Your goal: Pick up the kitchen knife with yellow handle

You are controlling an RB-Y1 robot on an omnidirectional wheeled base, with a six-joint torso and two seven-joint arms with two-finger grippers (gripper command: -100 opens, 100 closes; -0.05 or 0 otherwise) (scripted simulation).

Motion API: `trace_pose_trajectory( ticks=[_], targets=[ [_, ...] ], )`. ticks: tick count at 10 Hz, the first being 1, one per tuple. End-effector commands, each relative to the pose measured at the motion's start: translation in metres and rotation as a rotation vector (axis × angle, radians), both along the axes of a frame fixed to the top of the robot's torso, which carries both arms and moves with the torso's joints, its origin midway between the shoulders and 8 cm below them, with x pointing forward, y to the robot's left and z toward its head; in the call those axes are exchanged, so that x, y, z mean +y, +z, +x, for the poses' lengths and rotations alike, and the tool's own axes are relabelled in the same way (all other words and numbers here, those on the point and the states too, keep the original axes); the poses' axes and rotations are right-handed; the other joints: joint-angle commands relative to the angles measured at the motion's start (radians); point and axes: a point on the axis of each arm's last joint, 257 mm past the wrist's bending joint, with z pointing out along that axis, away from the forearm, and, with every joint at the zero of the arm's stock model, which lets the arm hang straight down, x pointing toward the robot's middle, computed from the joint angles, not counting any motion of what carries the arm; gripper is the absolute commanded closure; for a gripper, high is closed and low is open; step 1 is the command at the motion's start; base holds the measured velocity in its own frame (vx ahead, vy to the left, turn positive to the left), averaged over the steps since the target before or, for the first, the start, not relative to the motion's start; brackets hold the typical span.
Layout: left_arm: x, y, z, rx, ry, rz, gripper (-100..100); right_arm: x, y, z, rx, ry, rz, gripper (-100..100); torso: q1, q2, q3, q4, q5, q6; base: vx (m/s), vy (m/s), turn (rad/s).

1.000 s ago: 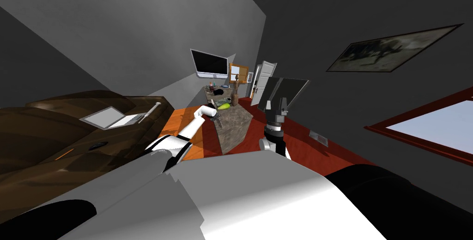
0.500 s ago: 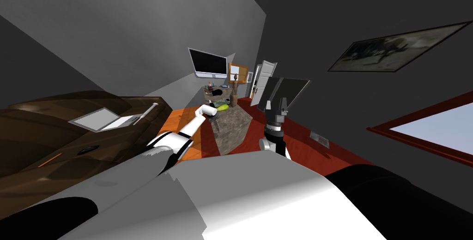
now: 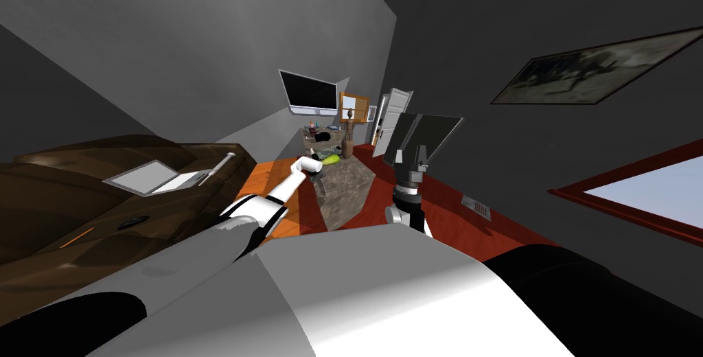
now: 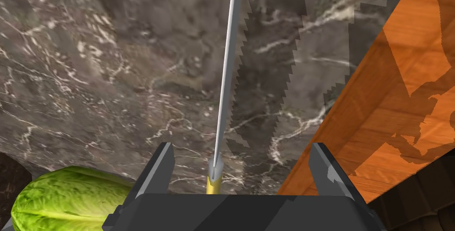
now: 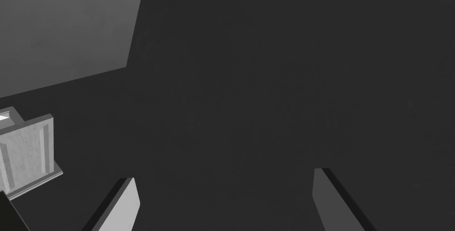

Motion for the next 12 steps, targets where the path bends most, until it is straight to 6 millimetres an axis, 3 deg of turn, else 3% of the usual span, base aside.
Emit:
trace_pose_trajectory(
  ticks=[1, 4, 5, 9, 10, 11, 12],
  targets=[
    [0.003, -0.008, 0.002, -0.003, 0.006, -0.001, -100, 0.0, 0.0, 0.0, 0.0, 0.0, 0.0, 0, 0.0, 0.0, 0.0, 0.0, 0.0, 0.0, -0.006, 0.012, -0.034],
    [0.006, -0.013, 0.003, -0.002, 0.011, 0.0, -100, 0.0, 0.0, 0.0, 0.0, 0.0, 0.0, 0, 0.0, 0.0, 0.0, 0.0, 0.0, 0.0, -0.004, 0.008, -0.022],
    [0.006, -0.013, 0.003, -0.003, 0.011, -0.001, 100, 0.0, 0.0, 0.0, 0.0, 0.0, 0.0, 0, 0.0, 0.0, 0.0, 0.0, 0.0, 0.0, 0.0, 0.0, 0.0],
    [0.005, -0.011, 0.004, -0.007, 0.007, -0.001, 100, 0.0, 0.0, 0.0, 0.0, 0.0, 0.0, 0, 0.002, -0.001, -0.001, -0.002, 0.001, -0.002, -0.001, 0.0, 0.003],
    [0.005, -0.011, 0.004, -0.007, 0.006, -0.001, 0, 0.0, 0.0, 0.0, 0.0, 0.0, 0.0, 0, 0.002, -0.001, -0.002, -0.002, 0.001, -0.002, 0.0, 0.0, 0.0],
    [0.002, -0.005, 0.001, -0.003, 0.004, -0.001, 100, 0.0, 0.0, 0.0, 0.0, 0.0, 0.0, 0, 0.002, -0.002, -0.002, -0.002, 0.001, -0.002, 0.014, -0.015, 0.03],
    [0.001, -0.001, 0.0, -0.003, 0.0, -0.001, 100, 0.0, 0.0, 0.0, 0.0, 0.0, 0.0, 0, 0.001, -0.002, -0.002, -0.001, 0.001, -0.002, 0.012, -0.021, 0.053]
  ],
)
